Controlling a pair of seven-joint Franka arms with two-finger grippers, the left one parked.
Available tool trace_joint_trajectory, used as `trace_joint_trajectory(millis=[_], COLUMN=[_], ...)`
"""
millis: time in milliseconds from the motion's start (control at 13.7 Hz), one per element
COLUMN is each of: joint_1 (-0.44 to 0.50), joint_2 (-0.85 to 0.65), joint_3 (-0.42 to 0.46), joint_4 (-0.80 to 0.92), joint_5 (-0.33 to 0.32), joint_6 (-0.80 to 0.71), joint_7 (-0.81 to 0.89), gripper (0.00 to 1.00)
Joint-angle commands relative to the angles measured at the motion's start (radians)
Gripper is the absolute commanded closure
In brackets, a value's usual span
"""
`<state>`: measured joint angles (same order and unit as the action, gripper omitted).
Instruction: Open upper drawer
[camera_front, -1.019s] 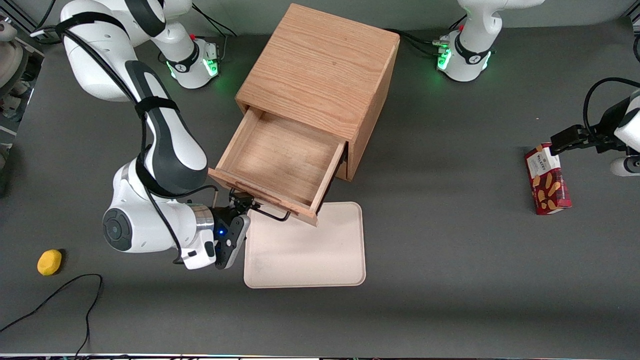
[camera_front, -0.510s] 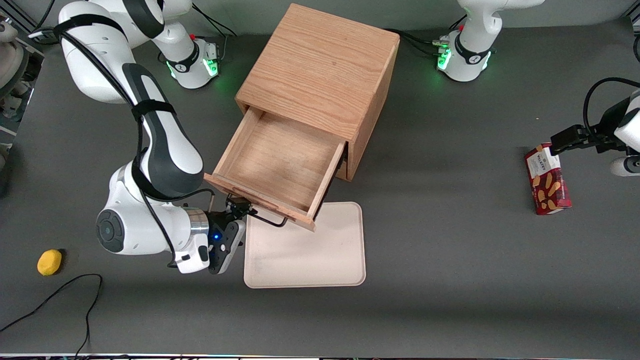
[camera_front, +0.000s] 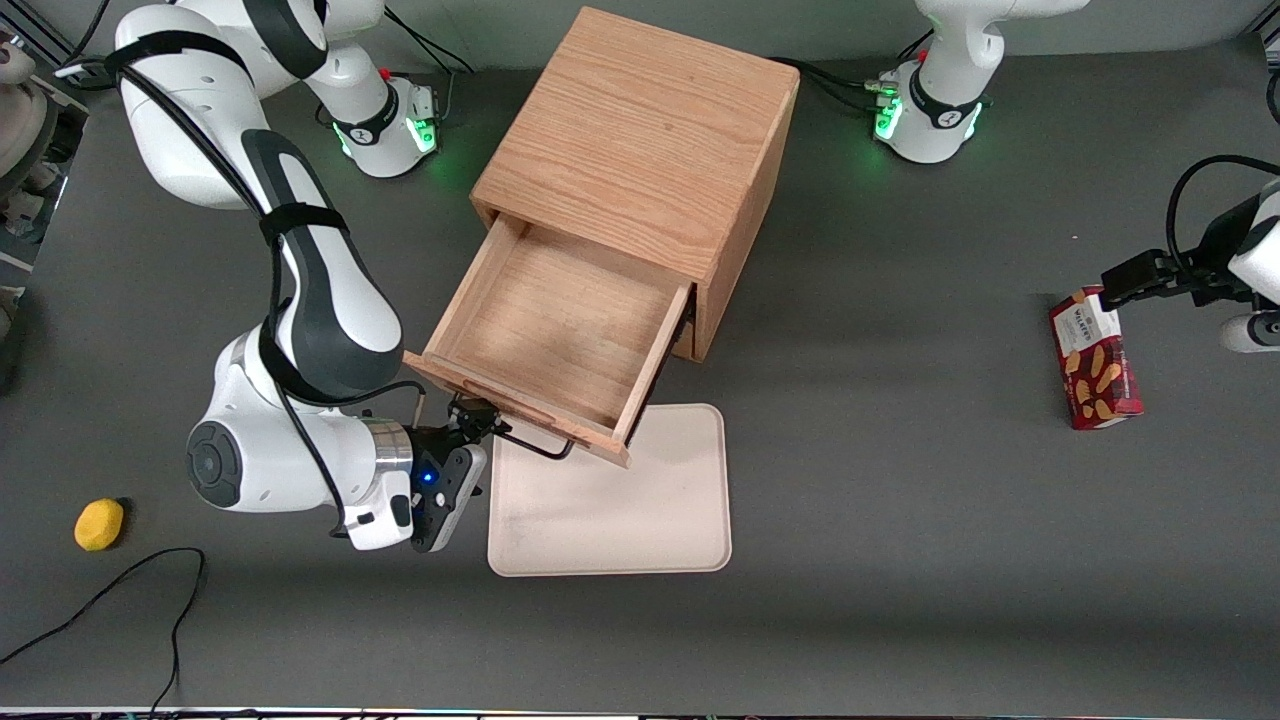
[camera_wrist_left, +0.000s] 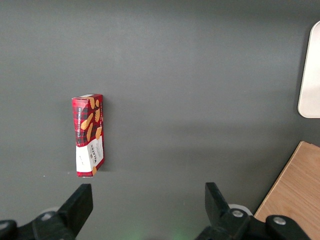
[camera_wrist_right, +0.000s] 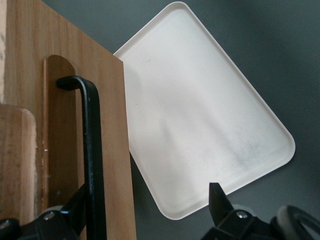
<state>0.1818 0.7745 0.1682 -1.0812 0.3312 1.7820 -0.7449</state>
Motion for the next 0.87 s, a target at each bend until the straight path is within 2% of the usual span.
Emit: trace_joint_trajectory(millis=[0, 801], joint_1=[-0.005, -0.035], joint_2=[0.022, 0.006], joint_3=[0.002, 0.002], joint_4=[0.053, 0.107], joint_5=[-0.011, -0.003], joint_6=[-0.001, 0.025], joint_7=[-0.024, -0.013], gripper=[0.0, 0.0])
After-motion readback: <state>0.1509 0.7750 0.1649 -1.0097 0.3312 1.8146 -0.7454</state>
